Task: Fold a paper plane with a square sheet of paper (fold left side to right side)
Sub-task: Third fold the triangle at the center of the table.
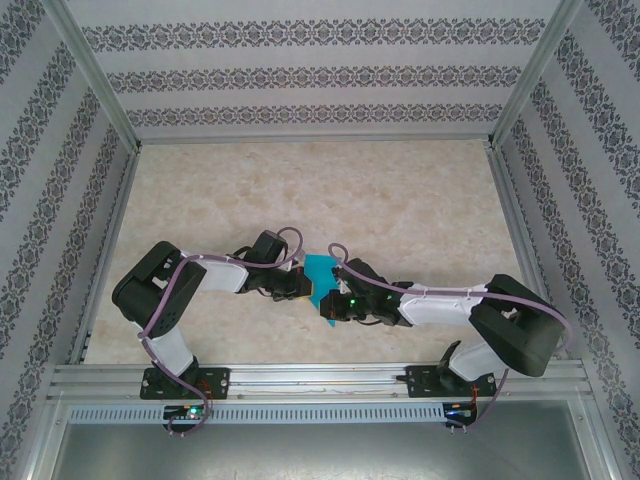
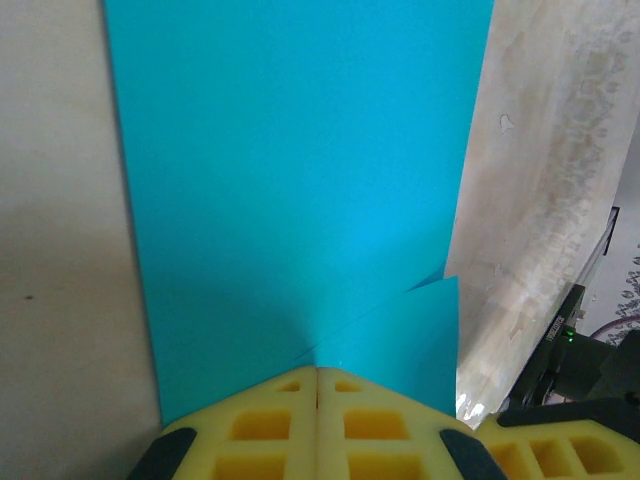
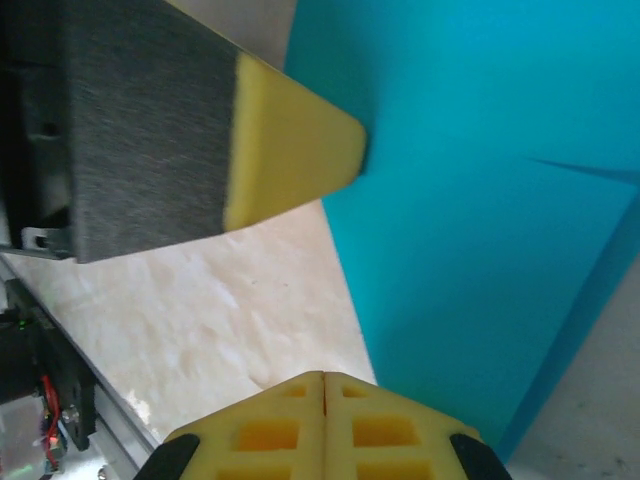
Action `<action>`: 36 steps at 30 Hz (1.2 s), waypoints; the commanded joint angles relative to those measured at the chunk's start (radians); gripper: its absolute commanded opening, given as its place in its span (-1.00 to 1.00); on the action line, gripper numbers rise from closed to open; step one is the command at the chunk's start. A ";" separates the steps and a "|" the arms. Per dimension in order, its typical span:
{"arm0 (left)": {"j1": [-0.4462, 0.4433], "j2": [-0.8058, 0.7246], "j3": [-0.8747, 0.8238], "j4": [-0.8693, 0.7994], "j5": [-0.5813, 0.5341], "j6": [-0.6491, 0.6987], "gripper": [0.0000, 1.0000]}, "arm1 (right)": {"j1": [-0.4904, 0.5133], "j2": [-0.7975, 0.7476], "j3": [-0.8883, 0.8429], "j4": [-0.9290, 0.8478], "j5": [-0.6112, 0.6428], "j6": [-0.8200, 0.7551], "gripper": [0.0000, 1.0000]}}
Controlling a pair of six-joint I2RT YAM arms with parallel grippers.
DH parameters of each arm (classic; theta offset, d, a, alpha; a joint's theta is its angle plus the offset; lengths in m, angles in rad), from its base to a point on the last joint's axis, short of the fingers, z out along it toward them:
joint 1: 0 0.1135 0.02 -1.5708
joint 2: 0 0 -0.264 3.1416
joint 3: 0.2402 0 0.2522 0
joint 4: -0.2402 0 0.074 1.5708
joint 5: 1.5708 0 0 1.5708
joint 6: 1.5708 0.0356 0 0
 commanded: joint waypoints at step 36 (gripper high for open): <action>-0.140 -0.166 -0.097 0.146 -0.144 -0.040 -0.99 | -0.018 0.115 -0.063 -0.152 0.128 -0.052 -1.00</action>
